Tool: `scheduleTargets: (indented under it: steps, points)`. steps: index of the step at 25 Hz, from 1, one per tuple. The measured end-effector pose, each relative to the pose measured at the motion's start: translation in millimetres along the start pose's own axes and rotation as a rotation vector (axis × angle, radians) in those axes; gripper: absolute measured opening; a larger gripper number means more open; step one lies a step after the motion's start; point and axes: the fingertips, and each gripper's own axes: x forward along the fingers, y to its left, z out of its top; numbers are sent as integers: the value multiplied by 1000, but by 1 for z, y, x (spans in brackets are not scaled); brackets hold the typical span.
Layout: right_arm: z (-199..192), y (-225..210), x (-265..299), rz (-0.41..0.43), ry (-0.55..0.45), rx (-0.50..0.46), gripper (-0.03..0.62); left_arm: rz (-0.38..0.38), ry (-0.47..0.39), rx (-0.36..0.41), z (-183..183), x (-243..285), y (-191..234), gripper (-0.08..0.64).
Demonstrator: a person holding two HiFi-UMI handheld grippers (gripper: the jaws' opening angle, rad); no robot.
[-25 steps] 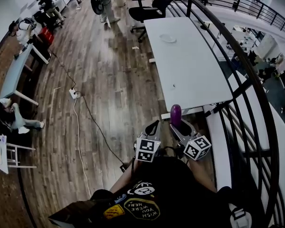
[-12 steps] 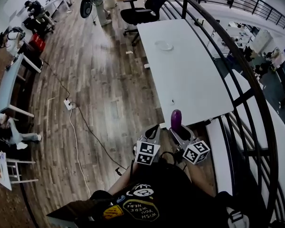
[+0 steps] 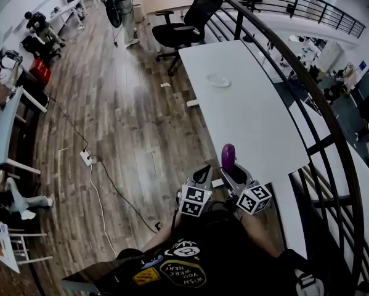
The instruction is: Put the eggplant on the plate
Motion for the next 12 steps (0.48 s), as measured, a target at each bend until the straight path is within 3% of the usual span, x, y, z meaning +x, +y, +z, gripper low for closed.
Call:
scheduleTargets:
  steps: [6, 12]
  points:
    - [1, -7, 35, -18, 41, 22, 193, -34, -3, 9, 12, 17, 24, 5]
    - [11, -30, 89, 16, 50, 34, 193, -7, 19, 12, 21, 48, 70, 5]
